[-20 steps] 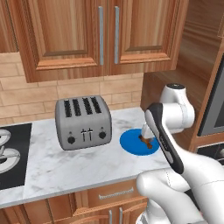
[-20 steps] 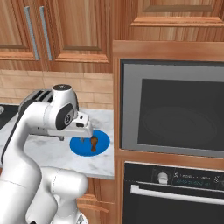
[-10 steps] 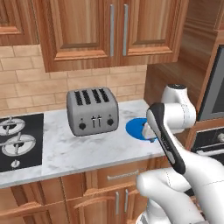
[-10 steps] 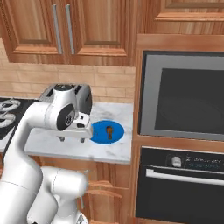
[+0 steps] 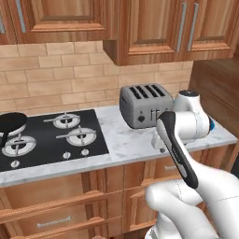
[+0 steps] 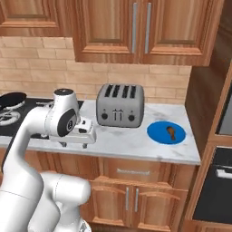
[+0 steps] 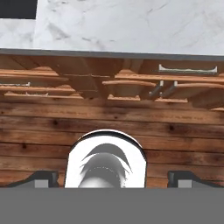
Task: Place the chicken drumstick on the plate and place the broccoli on the same plate.
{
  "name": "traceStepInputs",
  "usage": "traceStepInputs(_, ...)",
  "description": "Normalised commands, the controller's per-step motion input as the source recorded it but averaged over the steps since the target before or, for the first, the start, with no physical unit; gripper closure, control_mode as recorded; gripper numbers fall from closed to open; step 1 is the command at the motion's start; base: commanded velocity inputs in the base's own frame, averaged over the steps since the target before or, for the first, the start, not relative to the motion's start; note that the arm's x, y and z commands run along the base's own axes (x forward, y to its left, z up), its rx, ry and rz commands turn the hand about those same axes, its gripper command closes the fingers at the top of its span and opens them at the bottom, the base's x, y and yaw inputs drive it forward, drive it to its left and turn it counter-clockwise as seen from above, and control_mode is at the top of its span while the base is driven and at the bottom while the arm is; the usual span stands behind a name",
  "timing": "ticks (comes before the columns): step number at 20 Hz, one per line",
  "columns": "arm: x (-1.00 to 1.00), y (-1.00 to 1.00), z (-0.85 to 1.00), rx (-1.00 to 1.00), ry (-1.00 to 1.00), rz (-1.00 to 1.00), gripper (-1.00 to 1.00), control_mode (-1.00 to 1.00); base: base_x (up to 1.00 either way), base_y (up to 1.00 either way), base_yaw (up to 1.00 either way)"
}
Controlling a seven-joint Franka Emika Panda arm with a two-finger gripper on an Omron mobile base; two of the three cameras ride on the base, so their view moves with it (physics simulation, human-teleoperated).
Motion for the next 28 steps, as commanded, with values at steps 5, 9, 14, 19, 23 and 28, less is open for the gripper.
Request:
traceStepInputs(5,0.0,0.0,0.0,0.0,0.0,0.0,-1.0,1.0,-0.09,1.0,0.01)
traceStepInputs(9,0.0,0.0,0.0,0.0,0.0,0.0,-1.0,1.0,0.0,1.0,0.0)
traceStepInputs(14,0.0,0.0,0.0,0.0,0.0,0.0,-1.0,1.0,0.01,1.0,0.0)
traceStepInputs(19,0.0,0.0,0.0,0.0,0.0,0.0,-1.0,1.0,0.12,1.0,0.0)
traceStepInputs(23,0.0,0.0,0.0,0.0,0.0,0.0,-1.0,1.0,0.13,1.0,0.0)
traceStepInputs(28,0.0,0.0,0.0,0.0,0.0,0.0,-1.0,1.0,0.19,1.0,0.0)
